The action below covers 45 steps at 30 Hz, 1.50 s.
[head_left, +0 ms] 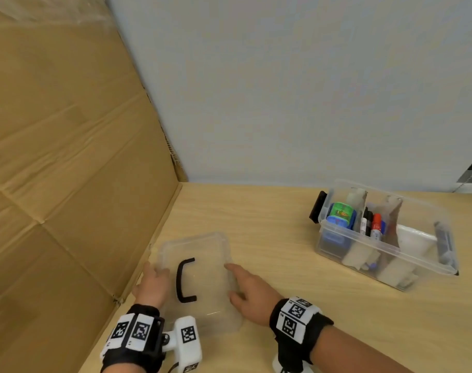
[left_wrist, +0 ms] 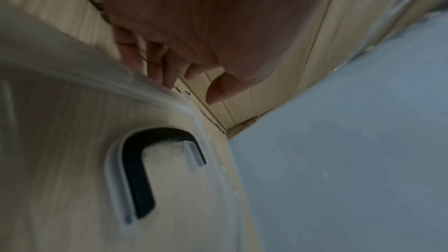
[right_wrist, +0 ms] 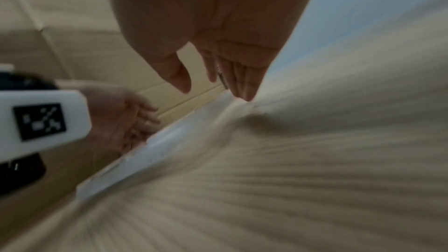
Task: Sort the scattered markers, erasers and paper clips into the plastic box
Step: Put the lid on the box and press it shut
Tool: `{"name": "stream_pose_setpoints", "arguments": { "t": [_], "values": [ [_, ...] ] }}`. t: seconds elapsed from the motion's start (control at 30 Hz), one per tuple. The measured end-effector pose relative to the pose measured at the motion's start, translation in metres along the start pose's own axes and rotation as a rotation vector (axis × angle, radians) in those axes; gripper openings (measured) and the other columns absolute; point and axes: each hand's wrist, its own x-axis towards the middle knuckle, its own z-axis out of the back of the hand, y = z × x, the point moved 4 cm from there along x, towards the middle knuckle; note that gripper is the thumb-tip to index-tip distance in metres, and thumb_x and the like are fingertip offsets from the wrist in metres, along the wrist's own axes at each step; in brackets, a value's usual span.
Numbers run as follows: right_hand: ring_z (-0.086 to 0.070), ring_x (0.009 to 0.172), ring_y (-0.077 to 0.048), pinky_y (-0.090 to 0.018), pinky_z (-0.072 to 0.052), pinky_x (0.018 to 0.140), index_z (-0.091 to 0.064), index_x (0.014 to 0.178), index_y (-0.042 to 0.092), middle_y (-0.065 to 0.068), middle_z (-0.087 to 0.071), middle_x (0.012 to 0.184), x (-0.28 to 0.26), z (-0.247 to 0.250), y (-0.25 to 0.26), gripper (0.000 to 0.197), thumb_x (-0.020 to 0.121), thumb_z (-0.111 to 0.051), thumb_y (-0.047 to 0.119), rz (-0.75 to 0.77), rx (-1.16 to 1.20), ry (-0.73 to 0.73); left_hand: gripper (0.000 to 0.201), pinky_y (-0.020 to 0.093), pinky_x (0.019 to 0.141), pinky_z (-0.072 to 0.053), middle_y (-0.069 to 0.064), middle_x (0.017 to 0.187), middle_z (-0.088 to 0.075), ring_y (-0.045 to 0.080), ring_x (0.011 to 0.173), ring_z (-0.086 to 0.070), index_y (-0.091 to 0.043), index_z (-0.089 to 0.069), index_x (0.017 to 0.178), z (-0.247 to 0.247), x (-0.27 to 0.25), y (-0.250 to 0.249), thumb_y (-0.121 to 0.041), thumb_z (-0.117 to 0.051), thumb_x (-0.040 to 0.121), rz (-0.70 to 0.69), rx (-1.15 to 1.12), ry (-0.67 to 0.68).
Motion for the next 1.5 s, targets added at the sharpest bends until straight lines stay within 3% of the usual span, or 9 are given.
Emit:
{"name": "stream_pose_setpoints", "arguments": {
  "t": [0.33, 0.5, 0.67, 0.8, 0.97, 1.13, 1.23, 1.3, 1.5],
  "values": [
    [-0.06, 0.087, 0.0, -0.021, -0.054, 0.078, -0.021, 0.134, 0.046, 0.009, -0.044, 0.118, -0.046, 0.08, 0.013, 0.062, 0.089, -0.06, 0.029, 0.127, 0.303, -0.468, 0.035, 0.045, 0.092, -0.046, 0.005, 0.13, -0.043, 0.023, 0.105, -0.056, -0.031, -0.052, 0.123, -0.008, -0.055, -0.072, -0.015, -0.044, 0.094, -0.306, -0.457, -0.061],
    [0.0, 0.146, -0.01, -0.034, -0.014, 0.116, 0.002, 0.148, 0.032, 0.008, 0.011, 0.157, -0.092, 0.135, 0.036, 0.088, 0.085, -0.05, 0.062, 0.203, -0.156, -0.779, 0.031, 0.027, 0.097, -0.042, -0.002, 0.115, -0.041, 0.014, 0.098, -0.055, -0.028, -0.053, 0.125, -0.027, -0.121, -0.135, -0.016, -0.041, 0.098, -0.695, -0.321, 0.018],
    [-0.049, 0.114, -0.012, -0.037, -0.045, 0.096, -0.033, 0.139, 0.023, 0.005, -0.046, 0.128, -0.126, 0.188, 0.04, 0.054, 0.094, -0.042, 0.051, 0.237, -0.413, -0.83, 0.035, 0.004, 0.09, -0.037, -0.011, 0.112, -0.041, 0.007, 0.101, -0.053, -0.043, -0.044, 0.128, -0.06, -0.185, -0.189, -0.026, -0.043, 0.097, -1.056, -0.192, 0.114],
    [-0.052, 0.092, -0.01, -0.032, -0.05, 0.078, -0.042, 0.123, 0.021, 0.008, -0.047, 0.109, -0.151, 0.221, 0.003, 0.032, 0.098, -0.038, 0.04, 0.236, -0.315, -0.985, 0.041, 0.01, 0.099, -0.035, -0.009, 0.118, -0.045, 0.002, 0.116, -0.047, -0.036, -0.044, 0.133, -0.093, -0.208, -0.22, -0.027, -0.045, 0.094, -1.268, -0.095, 0.054],
    [-0.061, 0.088, -0.005, -0.022, -0.05, 0.071, -0.041, 0.118, 0.023, 0.006, -0.06, 0.103, -0.188, 0.25, -0.048, 0.027, 0.097, -0.036, 0.04, 0.184, 0.027, -1.158, 0.072, 0.035, 0.113, -0.025, -0.007, 0.146, -0.027, 0.011, 0.137, -0.025, -0.032, -0.015, 0.148, -0.127, -0.185, -0.223, -0.058, -0.047, 0.088, -0.997, -0.071, -0.095],
    [-0.057, 0.073, -0.002, -0.015, -0.047, 0.062, -0.037, 0.123, 0.021, 0.002, -0.058, 0.095, -0.199, 0.268, -0.099, 0.023, 0.101, -0.036, 0.016, 0.109, 0.414, -1.217, 0.066, 0.039, 0.113, -0.031, -0.006, 0.15, -0.031, 0.011, 0.135, -0.035, -0.031, -0.015, 0.147, -0.171, -0.187, -0.237, -0.047, -0.045, 0.09, -0.852, -0.267, 0.233],
    [-0.052, 0.109, -0.021, -0.036, -0.049, 0.091, -0.031, 0.139, 0.017, -0.007, -0.049, 0.125, -0.194, 0.271, -0.131, 0.044, 0.097, -0.044, 0.014, -0.106, 0.412, -1.143, 0.04, 0.032, 0.111, -0.033, -0.008, 0.14, -0.043, 0.005, 0.127, -0.041, -0.028, -0.031, 0.138, -0.198, -0.187, -0.258, -0.03, -0.04, 0.099, -0.885, -0.126, 0.323],
    [-0.033, 0.13, -0.032, -0.045, -0.03, 0.109, -0.023, 0.146, 0.012, -0.013, -0.036, 0.142, -0.189, 0.271, -0.146, 0.062, 0.092, -0.053, 0.018, -0.307, 0.287, -1.049, 0.043, 0.029, 0.109, -0.03, -0.003, 0.142, -0.041, 0.009, 0.128, -0.04, -0.023, -0.032, 0.141, -0.213, -0.176, -0.271, -0.027, -0.041, 0.099, -0.86, -0.04, 0.317],
    [-0.025, 0.14, -0.031, -0.035, -0.026, 0.111, 0.005, 0.15, 0.006, -0.014, -0.009, 0.155, -0.174, 0.263, -0.151, 0.087, 0.092, -0.056, 0.027, -0.456, 0.284, -0.829, 0.052, 0.03, 0.111, -0.024, 0.006, 0.154, -0.028, 0.022, 0.14, -0.029, -0.013, -0.023, 0.148, -0.24, -0.141, -0.278, -0.023, -0.041, 0.1, -0.712, 0.233, 0.34]
  ]
}}
